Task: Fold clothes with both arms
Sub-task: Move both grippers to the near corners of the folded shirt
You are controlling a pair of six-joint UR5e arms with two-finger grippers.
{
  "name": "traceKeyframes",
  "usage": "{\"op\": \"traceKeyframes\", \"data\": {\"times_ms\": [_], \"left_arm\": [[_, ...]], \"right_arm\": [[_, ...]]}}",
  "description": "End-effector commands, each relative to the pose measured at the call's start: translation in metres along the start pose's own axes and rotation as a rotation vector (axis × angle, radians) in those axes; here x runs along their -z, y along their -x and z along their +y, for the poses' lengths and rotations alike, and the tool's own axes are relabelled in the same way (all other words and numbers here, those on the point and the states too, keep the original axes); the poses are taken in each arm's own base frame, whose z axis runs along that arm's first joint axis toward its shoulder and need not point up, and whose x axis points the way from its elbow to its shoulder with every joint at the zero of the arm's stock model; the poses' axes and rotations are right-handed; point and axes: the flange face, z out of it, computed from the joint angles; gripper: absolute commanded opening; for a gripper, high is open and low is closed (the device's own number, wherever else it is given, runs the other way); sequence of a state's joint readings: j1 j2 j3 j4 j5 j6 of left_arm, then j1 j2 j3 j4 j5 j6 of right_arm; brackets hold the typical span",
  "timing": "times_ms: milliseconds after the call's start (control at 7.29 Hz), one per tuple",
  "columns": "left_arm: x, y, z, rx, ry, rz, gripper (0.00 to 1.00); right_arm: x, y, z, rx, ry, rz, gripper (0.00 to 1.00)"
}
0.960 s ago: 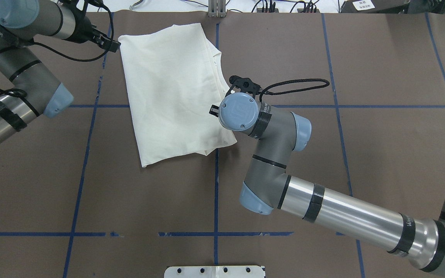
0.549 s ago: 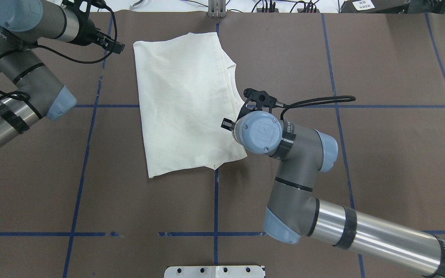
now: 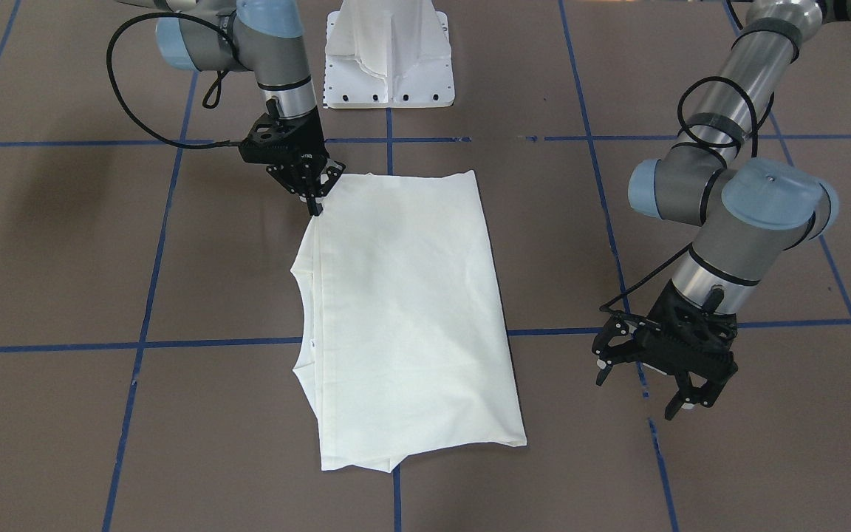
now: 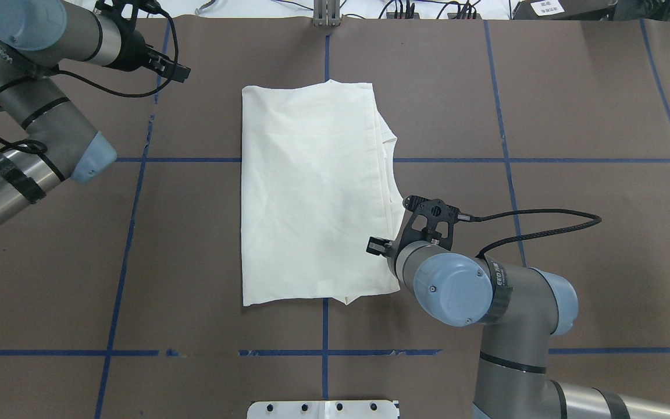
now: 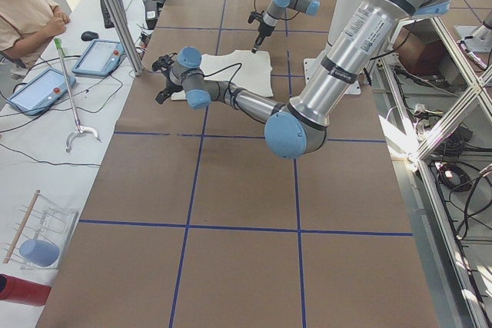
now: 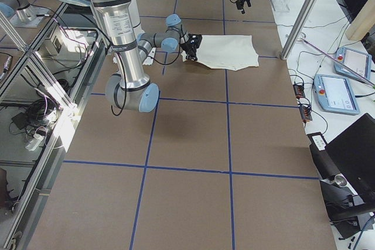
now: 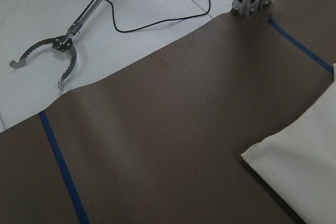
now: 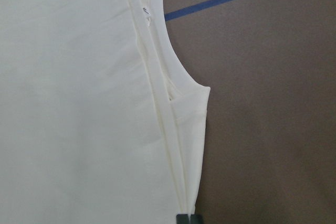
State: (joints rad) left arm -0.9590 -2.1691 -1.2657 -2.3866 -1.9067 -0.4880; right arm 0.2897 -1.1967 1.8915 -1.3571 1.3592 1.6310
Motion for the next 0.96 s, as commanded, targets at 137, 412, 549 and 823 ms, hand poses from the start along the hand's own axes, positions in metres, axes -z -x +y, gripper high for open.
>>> {"op": "traceKeyframes", "data": {"times_ms": [137,412,549,823], "left_arm": [[0.01,-0.035,0.023,0.174,0.002,0.05,1.0],[0.052,-0.081,0.067,0.31,0.007,0.134,1.0],[0.062,-0.113,0.096,0.389,0.028,0.169,1.0],[0.072,-0.194,0.164,0.55,0.053,0.191,1.0]], "right_arm": [[0.013,-0.014,-0.031,0.092,-0.02,-0.007,1.0],[0.026,-0.027,-0.105,0.105,0.044,-0.024,1.0],[0.025,-0.049,-0.111,0.098,0.043,-0.077,1.0],[0.034,-0.088,-0.128,0.077,0.084,-0.174,1.0]]}}
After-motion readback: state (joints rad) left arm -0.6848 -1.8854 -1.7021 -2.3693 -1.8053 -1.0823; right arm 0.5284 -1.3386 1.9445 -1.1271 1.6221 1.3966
